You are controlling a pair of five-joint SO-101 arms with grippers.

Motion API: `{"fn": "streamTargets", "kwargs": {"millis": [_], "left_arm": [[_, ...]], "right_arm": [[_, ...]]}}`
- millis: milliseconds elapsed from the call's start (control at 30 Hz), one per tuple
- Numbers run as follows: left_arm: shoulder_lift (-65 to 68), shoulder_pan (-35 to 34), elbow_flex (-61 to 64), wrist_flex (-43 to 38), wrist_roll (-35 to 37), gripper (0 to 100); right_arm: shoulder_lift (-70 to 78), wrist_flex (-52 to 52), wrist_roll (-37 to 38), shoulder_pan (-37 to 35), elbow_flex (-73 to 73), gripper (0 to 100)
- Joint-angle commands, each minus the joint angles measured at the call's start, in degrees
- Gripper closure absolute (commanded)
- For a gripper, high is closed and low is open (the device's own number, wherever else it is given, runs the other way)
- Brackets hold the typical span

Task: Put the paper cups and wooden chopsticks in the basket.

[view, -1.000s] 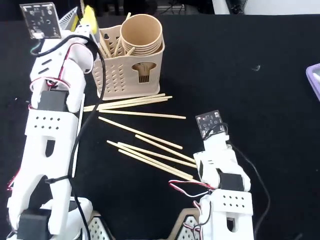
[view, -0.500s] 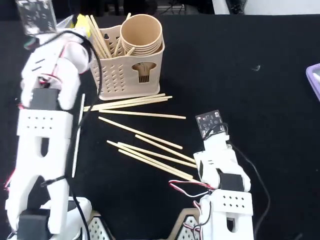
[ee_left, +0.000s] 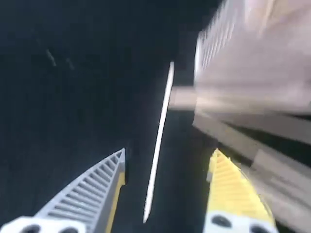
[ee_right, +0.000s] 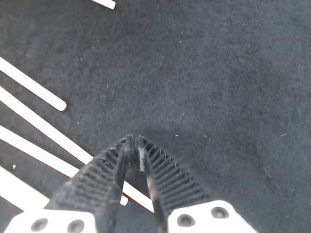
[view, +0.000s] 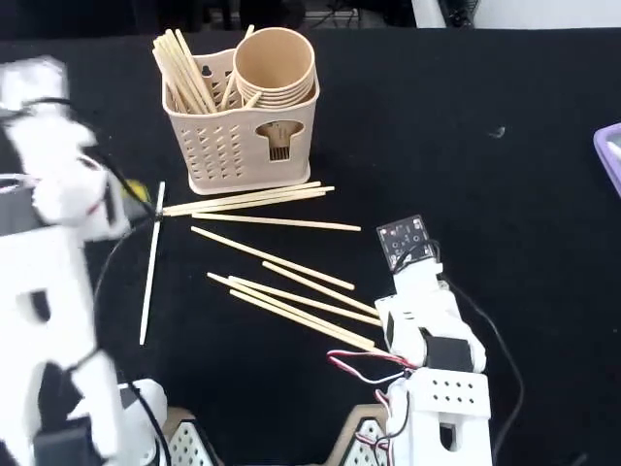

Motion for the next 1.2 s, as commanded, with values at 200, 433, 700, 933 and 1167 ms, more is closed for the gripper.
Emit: {"fn": "streamTargets", "kwargs": {"millis": [200, 433, 700, 933, 1167], "left_arm": [[20.66, -1.1, 25.54, -23.47, -14.33, 72], [31.03, -2.59, 24.92, -33.32, -14.33, 72], [35.6, -4.88, 22.55, -29.63, -14.33, 91], [33.05, -9.19, 20.79, -28.92, -12.66, 97], [17.85, -18.77, 20.44, -28.75, -14.07, 97]], "right_arm": [[-0.84, -1.23, 0.62, -0.09, -0.31, 98.6], [-0.84, -1.05, 0.62, -0.09, -0.22, 98.6], [-0.84, -1.14, 0.62, -0.09, -0.22, 98.6], [-0.84, -1.14, 0.62, -0.09, -0.22, 98.6], [-0.84, -1.14, 0.62, -0.09, -0.22, 98.6]]}}
